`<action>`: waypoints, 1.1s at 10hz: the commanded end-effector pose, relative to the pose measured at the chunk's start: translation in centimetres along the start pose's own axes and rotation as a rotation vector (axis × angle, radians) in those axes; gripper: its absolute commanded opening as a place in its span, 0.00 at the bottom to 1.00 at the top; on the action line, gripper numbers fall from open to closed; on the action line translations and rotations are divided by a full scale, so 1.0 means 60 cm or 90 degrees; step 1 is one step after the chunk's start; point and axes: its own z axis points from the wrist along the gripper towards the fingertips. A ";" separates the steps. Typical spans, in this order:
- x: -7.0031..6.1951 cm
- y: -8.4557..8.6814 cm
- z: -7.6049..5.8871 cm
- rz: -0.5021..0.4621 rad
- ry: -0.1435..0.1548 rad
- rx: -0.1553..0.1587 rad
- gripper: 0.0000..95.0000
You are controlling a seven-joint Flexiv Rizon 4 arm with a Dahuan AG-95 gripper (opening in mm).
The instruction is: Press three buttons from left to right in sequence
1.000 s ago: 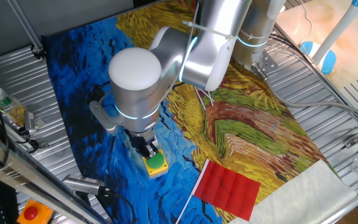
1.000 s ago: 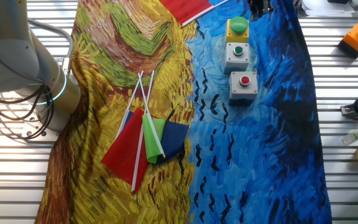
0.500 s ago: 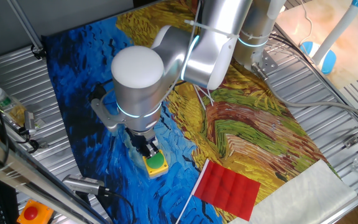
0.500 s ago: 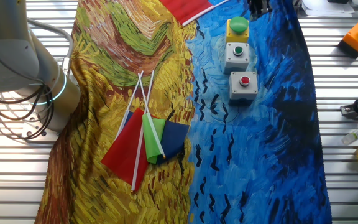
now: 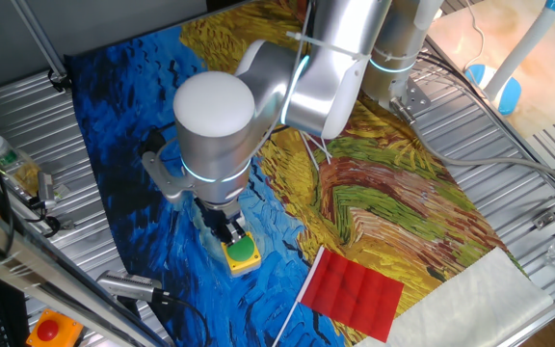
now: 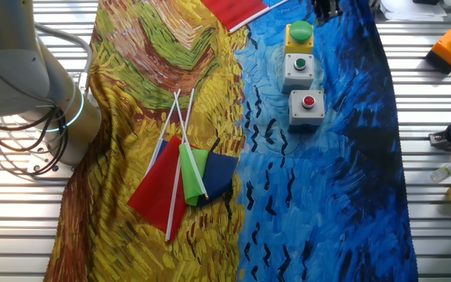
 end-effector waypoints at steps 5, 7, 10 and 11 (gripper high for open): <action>-0.002 0.000 0.001 0.013 -0.003 0.004 0.00; -0.002 0.000 0.001 0.011 -0.002 0.006 0.00; 0.010 0.005 0.001 0.016 -0.002 0.006 0.00; 0.014 0.007 0.002 0.017 -0.001 0.006 0.00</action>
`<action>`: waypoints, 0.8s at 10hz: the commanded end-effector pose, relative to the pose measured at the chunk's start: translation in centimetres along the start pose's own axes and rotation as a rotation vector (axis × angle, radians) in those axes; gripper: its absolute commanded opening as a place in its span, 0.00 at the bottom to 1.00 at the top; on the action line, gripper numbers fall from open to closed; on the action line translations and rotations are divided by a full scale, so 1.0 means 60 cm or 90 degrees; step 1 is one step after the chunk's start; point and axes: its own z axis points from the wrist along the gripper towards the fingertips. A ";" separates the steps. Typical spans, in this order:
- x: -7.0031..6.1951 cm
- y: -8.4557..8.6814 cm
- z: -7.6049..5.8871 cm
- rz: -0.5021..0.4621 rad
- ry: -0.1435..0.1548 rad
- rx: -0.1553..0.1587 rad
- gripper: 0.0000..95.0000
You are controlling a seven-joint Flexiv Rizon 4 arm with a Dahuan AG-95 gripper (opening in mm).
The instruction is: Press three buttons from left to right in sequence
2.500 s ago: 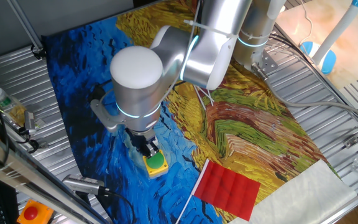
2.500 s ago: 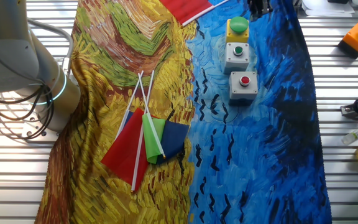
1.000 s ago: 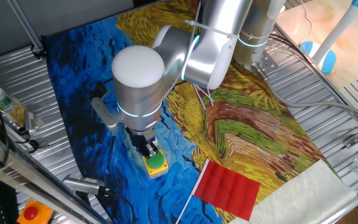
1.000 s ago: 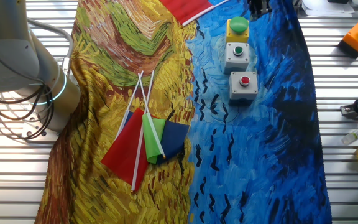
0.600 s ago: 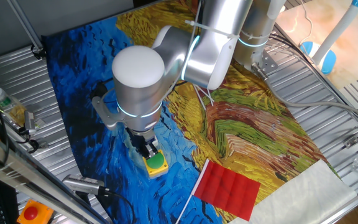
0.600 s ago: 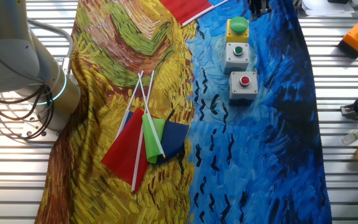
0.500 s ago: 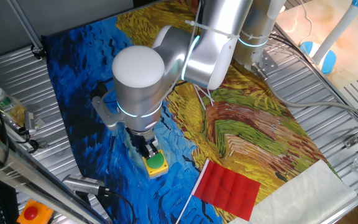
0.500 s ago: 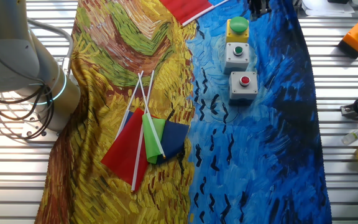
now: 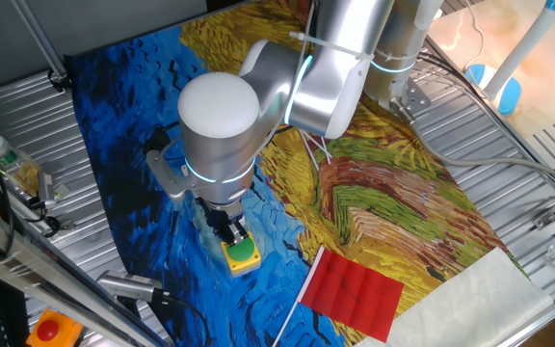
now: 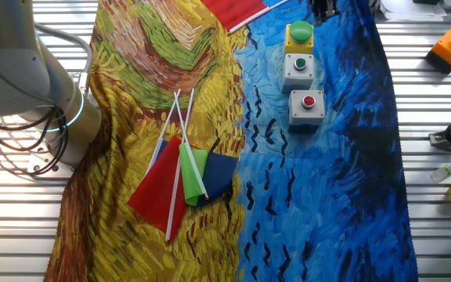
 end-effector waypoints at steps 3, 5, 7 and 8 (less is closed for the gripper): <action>0.023 0.010 0.004 0.001 -0.005 0.001 0.00; 0.029 0.012 0.011 -0.001 -0.008 0.000 0.00; 0.031 0.014 0.020 0.006 -0.013 0.000 0.00; 0.031 0.015 0.020 0.007 -0.015 -0.001 0.00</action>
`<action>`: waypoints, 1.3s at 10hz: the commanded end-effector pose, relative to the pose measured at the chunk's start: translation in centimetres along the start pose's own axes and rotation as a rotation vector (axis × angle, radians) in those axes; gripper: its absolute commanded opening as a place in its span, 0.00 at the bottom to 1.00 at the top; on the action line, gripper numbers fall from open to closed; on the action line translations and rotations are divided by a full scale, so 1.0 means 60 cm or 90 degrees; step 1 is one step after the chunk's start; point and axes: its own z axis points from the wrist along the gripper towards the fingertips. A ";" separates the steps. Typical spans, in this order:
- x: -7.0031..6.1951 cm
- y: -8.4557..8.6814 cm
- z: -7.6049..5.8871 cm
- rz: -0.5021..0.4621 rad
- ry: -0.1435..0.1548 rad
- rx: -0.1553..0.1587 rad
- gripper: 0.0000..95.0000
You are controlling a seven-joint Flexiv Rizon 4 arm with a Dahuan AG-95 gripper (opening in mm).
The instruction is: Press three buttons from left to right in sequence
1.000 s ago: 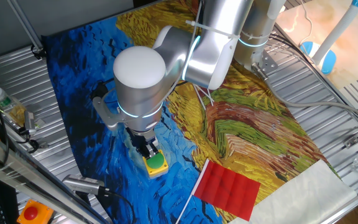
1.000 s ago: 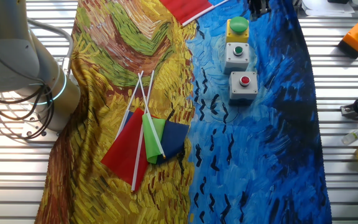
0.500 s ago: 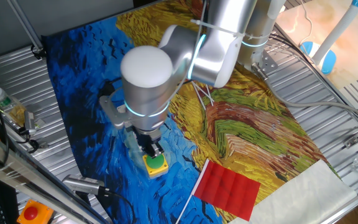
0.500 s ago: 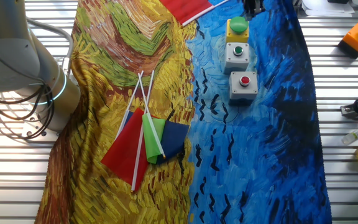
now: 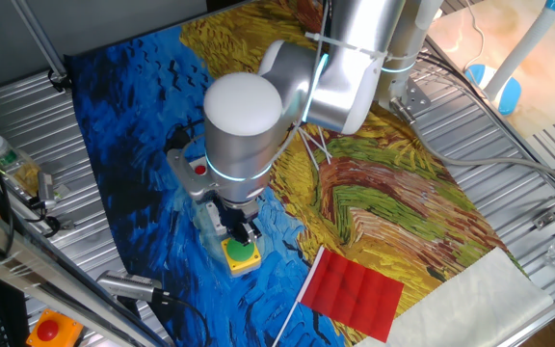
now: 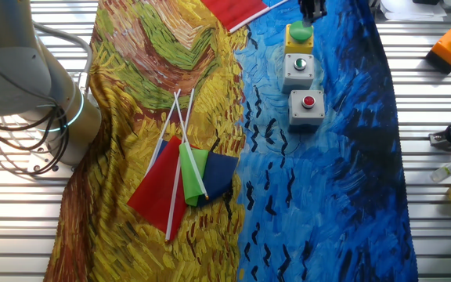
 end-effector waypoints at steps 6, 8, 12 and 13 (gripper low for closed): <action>-0.010 0.016 0.007 0.022 -0.001 -0.002 0.00; -0.009 0.017 0.010 0.021 -0.004 -0.003 0.00; -0.007 0.018 0.019 0.020 -0.008 -0.005 0.00; -0.007 0.019 0.020 0.020 -0.007 -0.005 0.00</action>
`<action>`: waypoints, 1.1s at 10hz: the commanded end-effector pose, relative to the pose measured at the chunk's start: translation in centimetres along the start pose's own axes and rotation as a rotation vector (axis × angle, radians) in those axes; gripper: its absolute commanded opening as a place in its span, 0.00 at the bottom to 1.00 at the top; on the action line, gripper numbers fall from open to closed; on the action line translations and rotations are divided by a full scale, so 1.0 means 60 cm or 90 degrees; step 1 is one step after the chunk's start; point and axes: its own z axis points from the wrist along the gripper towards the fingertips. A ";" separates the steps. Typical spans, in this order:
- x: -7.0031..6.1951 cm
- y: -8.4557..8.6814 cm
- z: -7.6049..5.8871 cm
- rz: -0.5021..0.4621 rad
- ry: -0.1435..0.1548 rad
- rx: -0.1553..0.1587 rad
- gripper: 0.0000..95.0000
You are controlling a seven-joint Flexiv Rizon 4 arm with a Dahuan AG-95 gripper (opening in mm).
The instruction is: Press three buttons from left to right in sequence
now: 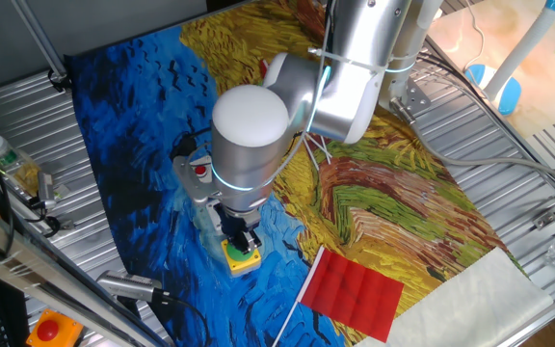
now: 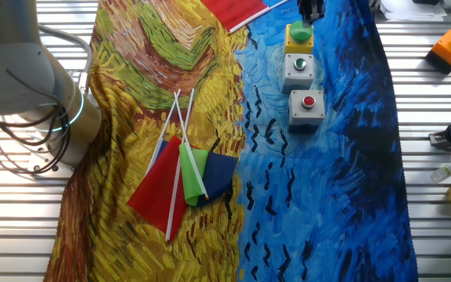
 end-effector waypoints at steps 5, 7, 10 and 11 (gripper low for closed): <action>0.000 0.007 0.015 0.001 -0.001 0.000 0.00; 0.001 0.008 0.019 0.001 -0.002 0.000 0.00; 0.003 0.011 0.028 0.002 -0.005 0.000 0.00; 0.003 0.011 0.028 0.001 -0.005 0.001 0.00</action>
